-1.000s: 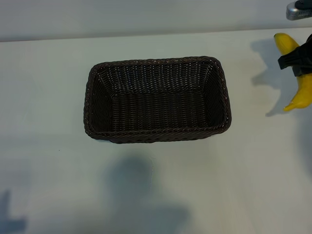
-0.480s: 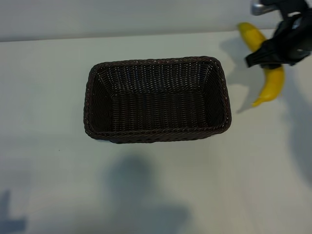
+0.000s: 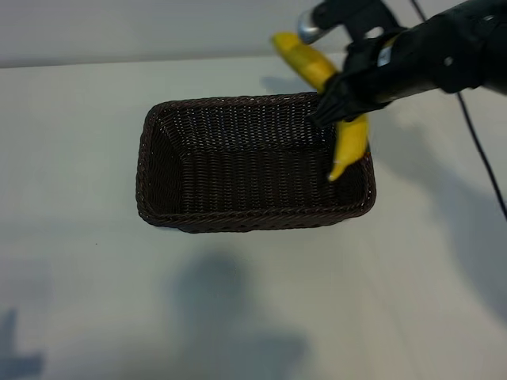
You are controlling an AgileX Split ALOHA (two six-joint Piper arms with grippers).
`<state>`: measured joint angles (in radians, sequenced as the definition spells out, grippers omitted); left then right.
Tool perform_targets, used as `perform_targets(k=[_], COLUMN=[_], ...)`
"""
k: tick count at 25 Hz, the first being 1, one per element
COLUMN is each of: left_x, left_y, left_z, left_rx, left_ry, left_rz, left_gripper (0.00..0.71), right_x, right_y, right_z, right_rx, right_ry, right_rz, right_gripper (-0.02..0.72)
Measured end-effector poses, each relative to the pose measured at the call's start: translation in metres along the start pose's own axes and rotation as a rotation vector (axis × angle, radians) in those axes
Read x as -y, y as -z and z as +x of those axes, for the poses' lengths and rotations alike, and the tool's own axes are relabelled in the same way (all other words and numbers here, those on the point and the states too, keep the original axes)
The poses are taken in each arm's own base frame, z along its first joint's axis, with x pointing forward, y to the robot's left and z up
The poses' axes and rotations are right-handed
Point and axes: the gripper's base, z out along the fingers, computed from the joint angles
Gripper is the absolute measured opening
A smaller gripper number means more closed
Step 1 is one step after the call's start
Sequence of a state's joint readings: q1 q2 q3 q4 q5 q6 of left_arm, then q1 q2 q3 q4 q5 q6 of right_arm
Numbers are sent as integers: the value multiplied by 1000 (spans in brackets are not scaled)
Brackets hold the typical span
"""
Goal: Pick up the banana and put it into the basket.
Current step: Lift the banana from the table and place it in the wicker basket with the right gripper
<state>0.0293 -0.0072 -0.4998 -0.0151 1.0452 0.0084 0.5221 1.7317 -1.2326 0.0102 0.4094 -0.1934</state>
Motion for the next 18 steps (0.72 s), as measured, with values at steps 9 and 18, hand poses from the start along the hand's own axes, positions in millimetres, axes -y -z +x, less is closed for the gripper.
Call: perform_targets(k=[9,18], left_x=[0,0], left_y=[0,0], left_z=[0,0], left_rx=[0,0], left_ry=[0,0], left_rz=[0,0], left_gripper=[529,529], right_x=[-50,-65], right_y=[-9,-28], right_z=[-12,-6], right_rx=[100,104], right_ry=[178,374], right_rz=[-68,-84], right_gripper=[422,422])
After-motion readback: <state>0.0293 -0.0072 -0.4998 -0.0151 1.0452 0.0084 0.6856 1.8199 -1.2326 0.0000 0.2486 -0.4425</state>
